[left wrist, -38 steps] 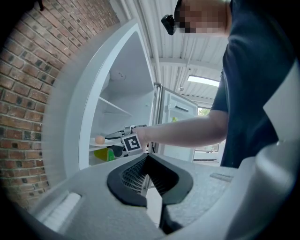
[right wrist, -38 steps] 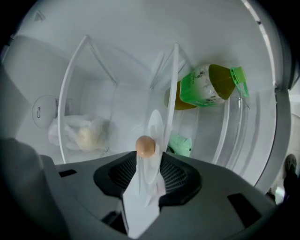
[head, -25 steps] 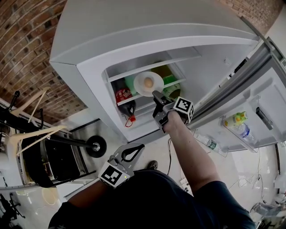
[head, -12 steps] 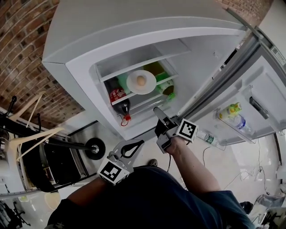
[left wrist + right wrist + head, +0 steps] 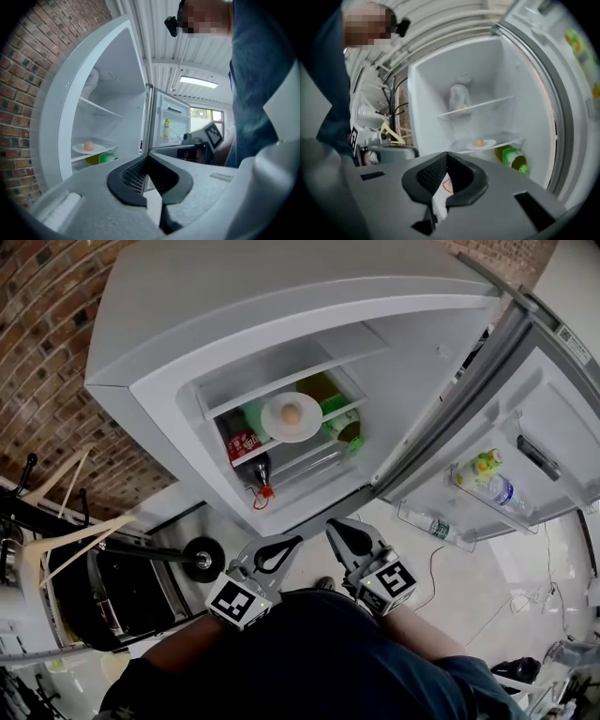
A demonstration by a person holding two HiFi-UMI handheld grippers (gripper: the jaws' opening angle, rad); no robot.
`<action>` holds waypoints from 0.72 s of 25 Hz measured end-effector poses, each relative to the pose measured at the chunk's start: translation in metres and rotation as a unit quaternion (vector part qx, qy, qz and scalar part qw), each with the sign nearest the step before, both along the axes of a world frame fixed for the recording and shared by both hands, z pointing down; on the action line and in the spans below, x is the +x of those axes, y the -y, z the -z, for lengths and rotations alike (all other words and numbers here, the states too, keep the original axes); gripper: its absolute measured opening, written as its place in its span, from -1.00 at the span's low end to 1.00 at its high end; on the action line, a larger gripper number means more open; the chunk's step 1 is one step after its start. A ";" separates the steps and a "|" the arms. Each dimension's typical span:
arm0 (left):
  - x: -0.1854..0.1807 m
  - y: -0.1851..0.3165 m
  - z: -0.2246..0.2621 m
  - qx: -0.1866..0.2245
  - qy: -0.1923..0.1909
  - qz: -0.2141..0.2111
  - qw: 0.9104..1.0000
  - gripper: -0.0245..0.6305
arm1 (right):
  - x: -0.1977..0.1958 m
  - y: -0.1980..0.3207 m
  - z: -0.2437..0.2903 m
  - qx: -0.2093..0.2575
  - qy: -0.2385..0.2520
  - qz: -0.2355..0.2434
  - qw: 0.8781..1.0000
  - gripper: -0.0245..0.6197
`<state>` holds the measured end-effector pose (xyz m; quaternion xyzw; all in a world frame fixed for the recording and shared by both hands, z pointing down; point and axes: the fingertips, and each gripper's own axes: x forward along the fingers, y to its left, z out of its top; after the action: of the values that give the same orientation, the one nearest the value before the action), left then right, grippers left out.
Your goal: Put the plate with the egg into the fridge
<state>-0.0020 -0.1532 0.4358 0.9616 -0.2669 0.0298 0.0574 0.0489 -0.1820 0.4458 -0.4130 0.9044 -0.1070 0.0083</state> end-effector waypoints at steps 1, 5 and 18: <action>0.001 0.000 0.000 0.000 0.001 -0.002 1.000 -0.91 | -0.005 -0.007 -0.001 0.018 -0.022 0.007 1.000 -0.89; 0.004 -0.001 0.001 -0.001 0.002 -0.006 1.000 -0.91 | -0.024 -0.023 -0.006 0.039 -0.051 0.043 0.997 -0.89; 0.008 -0.003 0.002 -0.001 0.003 -0.009 1.000 -0.91 | -0.031 -0.029 -0.004 0.048 -0.056 0.066 0.995 -0.90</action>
<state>0.0064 -0.1505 0.4338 0.9639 -0.2579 0.0334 0.0569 0.0175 -0.1534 0.4503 -0.3569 0.9328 -0.0406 -0.0299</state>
